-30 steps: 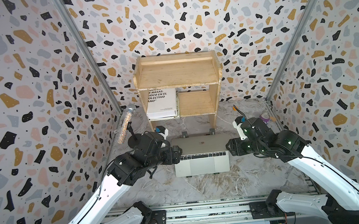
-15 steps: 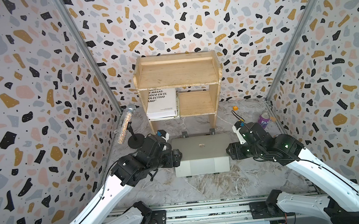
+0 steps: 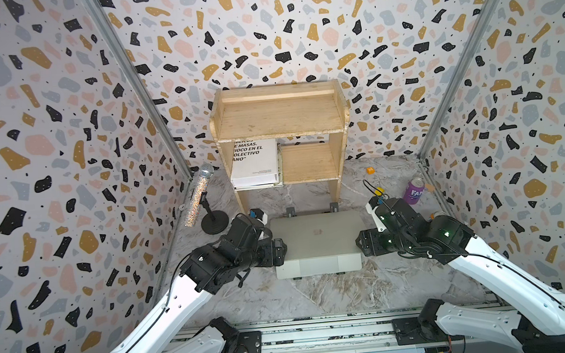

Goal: Close the laptop lid and set it aside
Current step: Close the lid of the laptop.

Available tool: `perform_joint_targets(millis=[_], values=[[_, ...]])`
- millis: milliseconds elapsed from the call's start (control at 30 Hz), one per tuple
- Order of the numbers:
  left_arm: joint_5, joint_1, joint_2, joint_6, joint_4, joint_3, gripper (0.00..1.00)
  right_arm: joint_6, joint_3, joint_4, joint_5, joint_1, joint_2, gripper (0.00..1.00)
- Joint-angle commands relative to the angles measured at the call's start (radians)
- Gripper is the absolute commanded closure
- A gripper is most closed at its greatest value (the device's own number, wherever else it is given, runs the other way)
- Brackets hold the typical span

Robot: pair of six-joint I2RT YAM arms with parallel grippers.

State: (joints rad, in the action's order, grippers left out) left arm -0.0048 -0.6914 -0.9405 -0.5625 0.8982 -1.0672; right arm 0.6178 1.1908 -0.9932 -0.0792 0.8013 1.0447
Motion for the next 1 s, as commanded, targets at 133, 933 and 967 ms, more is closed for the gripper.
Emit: perform_joint_targets(millis=[133, 933, 967], values=[[0.0, -0.005, 0.008, -0.004, -0.025, 0.026, 0.12, -0.009, -0.03, -0.024, -0.003, 0.007, -0.012, 0.23], [0.003, -0.006, 0.024, -0.026, -0.069, 0.116, 0.11, 0.001, -0.129, 0.034, 0.002, 0.007, -0.008, 0.15], [0.003, -0.006, 0.024, -0.028, -0.071, 0.12, 0.11, 0.002, -0.133, 0.038, 0.002, 0.007, -0.007, 0.15]])
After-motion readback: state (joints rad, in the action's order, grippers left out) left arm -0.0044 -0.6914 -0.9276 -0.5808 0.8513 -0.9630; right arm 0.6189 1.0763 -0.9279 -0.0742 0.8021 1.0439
